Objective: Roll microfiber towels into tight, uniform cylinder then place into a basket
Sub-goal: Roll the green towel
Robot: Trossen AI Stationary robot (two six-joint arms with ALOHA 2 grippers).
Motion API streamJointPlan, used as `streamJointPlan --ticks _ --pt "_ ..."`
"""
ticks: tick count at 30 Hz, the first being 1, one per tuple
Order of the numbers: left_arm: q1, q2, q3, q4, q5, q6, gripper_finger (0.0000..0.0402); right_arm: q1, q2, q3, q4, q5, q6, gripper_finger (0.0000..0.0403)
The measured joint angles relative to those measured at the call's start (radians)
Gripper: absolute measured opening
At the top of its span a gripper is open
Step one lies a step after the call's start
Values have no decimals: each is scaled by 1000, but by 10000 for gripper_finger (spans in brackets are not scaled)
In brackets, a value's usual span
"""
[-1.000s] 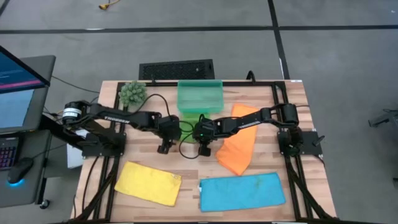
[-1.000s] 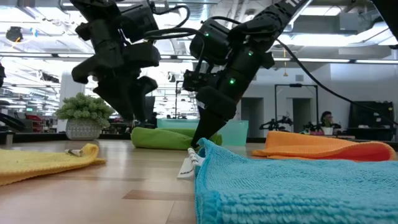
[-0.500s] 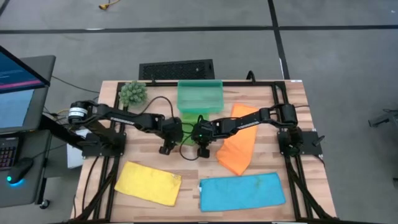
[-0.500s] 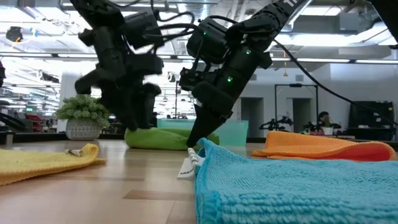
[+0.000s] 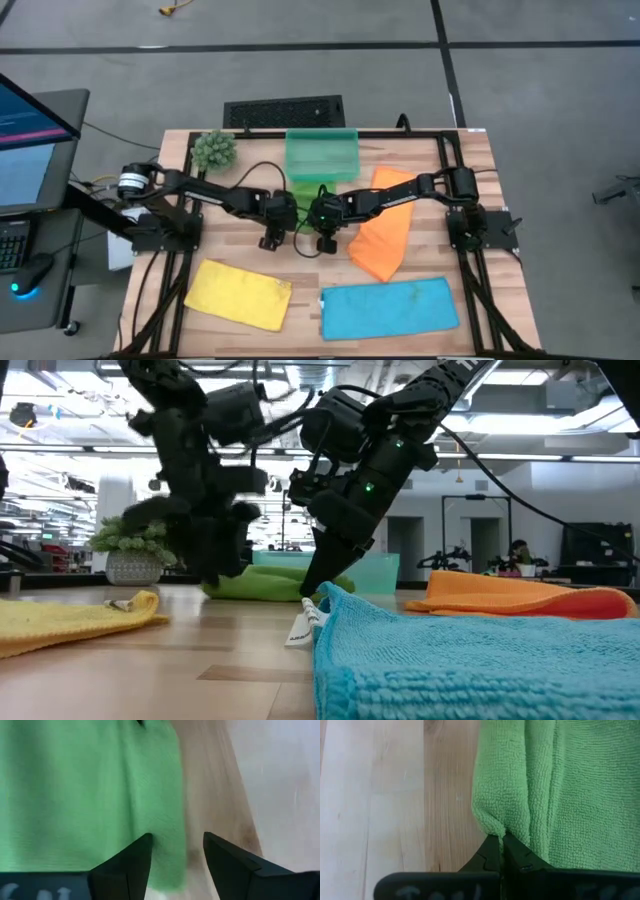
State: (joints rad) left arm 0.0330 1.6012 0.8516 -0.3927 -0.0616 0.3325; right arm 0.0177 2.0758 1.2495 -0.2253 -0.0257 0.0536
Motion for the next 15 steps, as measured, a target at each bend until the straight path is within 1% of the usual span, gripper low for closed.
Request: streamJointPlan --ticks 4,6,10,12,15 --pt "0 -67 3 -12 -11 1 174 1 0 0 0 0 0 13" --pt "-6 -89 3 -29 10 -1 174 1 0 0 0 0 0 12" --pt "-38 -93 -9 -50 76 8 174 1 0 0 -1 0 0 10" --pt "-58 -86 -35 -24 70 27 174 1 0 0 -1 0 0 11" --pt "-68 -69 -68 9 14 23 173 1 0 0 -1 0 0 13"
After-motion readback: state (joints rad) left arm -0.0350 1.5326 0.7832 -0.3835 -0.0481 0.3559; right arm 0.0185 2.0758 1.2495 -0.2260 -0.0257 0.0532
